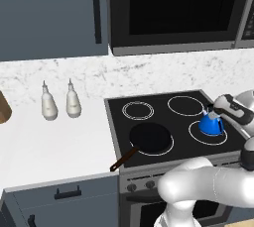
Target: Pick the kettle from the counter and place it on a stove burner. Then turn the burner on.
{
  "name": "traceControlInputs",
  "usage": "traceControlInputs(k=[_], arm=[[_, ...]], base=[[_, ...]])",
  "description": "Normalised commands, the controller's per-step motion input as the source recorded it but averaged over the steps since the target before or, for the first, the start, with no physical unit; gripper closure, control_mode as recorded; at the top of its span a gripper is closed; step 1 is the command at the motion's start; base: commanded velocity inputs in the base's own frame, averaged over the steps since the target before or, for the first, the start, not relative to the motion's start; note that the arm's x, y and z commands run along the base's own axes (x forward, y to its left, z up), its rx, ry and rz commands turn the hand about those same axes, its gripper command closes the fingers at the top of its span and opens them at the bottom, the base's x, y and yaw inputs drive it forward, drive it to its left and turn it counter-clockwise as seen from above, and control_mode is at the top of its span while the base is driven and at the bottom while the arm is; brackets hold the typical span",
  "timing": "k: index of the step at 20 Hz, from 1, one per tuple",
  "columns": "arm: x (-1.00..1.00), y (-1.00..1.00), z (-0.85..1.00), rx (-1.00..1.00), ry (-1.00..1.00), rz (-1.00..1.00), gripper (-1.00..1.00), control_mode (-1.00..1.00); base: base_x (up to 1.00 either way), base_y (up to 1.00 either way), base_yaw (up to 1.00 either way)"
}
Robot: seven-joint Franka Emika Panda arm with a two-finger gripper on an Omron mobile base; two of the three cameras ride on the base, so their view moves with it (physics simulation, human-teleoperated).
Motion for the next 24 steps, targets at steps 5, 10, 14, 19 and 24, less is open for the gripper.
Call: traceControlInputs(k=[5, 10, 14, 19, 24], arm=[[0.00, 0.00, 0.00, 0.00, 0.00, 0.00, -1.00, -1.00], [0.00, 0.00, 0.36, 0.00, 0.00, -0.04, -1.00, -1.00], [0.00, 0.00, 0.74, 0.00, 0.00, -0.12, -1.00, -1.00], [-0.30, 0.06, 0.71, 0.00, 0.00, -0.13, -1.00, -1.00], [-0.99, 0.73, 0.20, 0.00, 0.00, -0.06, -1.00, -1.00]], base=[[0.00, 0.00, 0.00], [0.00, 0.00, 0.00], [0.00, 0.00, 0.00], [0.00, 0.00, 0.00], [0.00, 0.00, 0.00]])
